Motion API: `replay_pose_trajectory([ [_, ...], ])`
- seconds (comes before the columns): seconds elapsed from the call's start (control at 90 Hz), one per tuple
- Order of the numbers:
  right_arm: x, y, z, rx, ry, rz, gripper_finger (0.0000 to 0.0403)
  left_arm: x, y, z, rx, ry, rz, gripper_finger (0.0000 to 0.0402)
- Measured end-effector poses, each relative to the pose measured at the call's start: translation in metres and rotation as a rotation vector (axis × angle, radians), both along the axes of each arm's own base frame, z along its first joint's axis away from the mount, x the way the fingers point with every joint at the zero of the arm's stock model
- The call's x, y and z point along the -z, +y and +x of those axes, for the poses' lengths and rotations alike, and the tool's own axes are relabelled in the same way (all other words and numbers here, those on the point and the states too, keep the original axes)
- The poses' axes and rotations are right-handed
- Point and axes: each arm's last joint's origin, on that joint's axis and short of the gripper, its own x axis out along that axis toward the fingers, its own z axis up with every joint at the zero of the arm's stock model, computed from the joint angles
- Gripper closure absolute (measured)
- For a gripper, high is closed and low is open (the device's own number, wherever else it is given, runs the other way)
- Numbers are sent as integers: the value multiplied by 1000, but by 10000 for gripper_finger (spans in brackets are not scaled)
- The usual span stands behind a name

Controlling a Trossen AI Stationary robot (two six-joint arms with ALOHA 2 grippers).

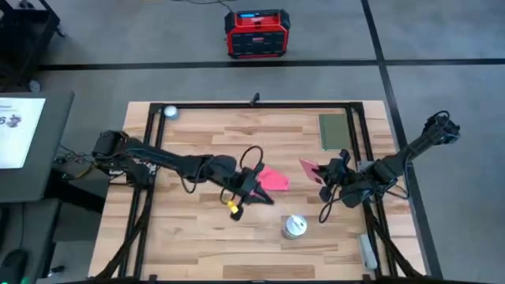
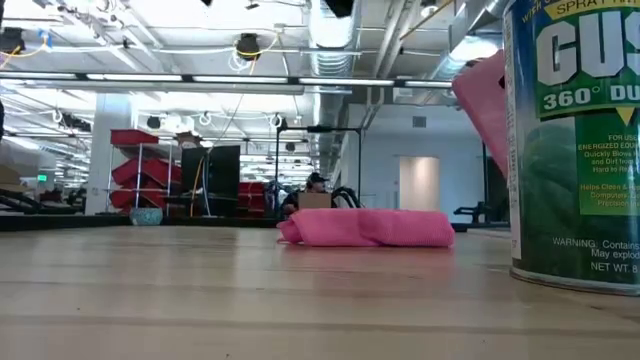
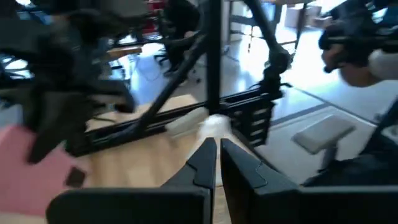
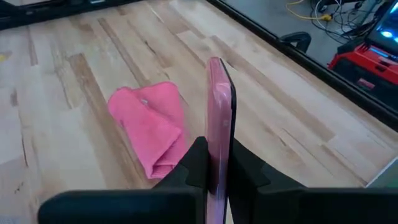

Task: Apply microfiber cloth
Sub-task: Spray the back of the pink phone using the spray bottle

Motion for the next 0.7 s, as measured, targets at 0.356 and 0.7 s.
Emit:
replay_pose_trajectory([
  [0.356,-1,1,1,-4,-15,7,389,28,-41,14,94,56,-142,402],
  [0.7,-1,1,1,-5,-15,4,389,37,-55,44,71,96,-139,402],
])
